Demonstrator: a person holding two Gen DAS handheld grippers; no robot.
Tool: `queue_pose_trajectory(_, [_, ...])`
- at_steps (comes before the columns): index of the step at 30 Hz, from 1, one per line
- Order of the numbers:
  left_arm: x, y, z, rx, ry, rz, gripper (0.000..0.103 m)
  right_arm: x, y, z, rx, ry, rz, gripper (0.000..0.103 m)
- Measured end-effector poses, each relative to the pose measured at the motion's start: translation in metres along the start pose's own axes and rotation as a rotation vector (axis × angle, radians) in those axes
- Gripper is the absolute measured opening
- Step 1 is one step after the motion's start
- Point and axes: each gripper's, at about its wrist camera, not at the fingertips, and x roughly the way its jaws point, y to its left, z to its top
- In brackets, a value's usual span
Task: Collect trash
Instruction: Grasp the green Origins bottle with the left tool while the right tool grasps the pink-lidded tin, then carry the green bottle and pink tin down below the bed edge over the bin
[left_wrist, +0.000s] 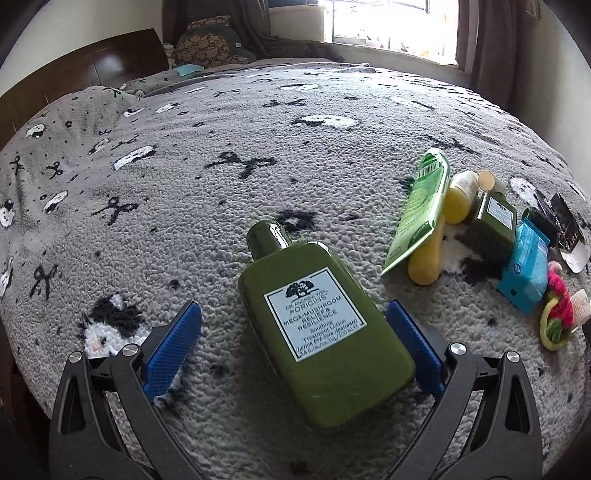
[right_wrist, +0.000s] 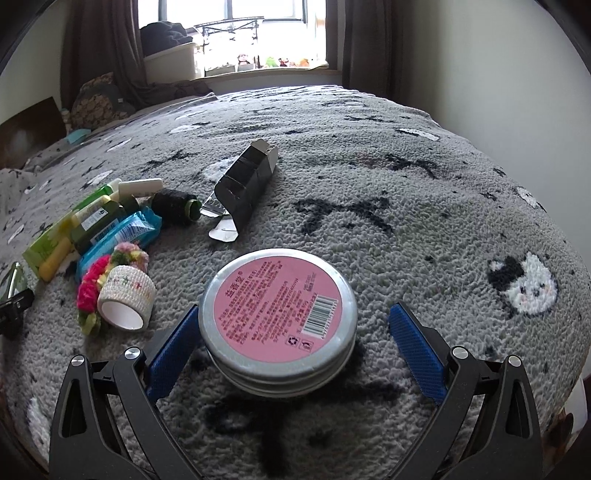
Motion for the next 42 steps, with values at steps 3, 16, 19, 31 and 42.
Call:
queue_pose_trajectory(3, [0.008, 0.003, 0.001, 0.004, 0.019, -0.034, 0.092, 0.007, -0.001, 0.003, 0.010, 0.014, -0.002, 0.099])
queue_pose_trajectory(16, [0.001, 0.001, -0.004, 0.033, -0.001, -0.091, 0.068, 0.006, 0.005, 0.004, -0.029, 0.007, 0.008, 0.071])
queue_pose_trajectory(19, [-0.003, 0.002, -0.007, 0.046, -0.003, -0.105, 0.065, 0.001, 0.004, 0.001, -0.038, 0.016, 0.012, 0.071])
queue_pose_trajectory(31, [-0.042, 0.014, -0.041, 0.041, -0.034, -0.160, 0.049, -0.045, -0.003, -0.025, -0.077, -0.006, 0.023, 0.071])
queue_pose_trajectory(42, [-0.133, 0.014, -0.056, 0.074, -0.204, -0.220, 0.049, -0.135, -0.007, -0.026, -0.102, -0.198, 0.041, 0.071])
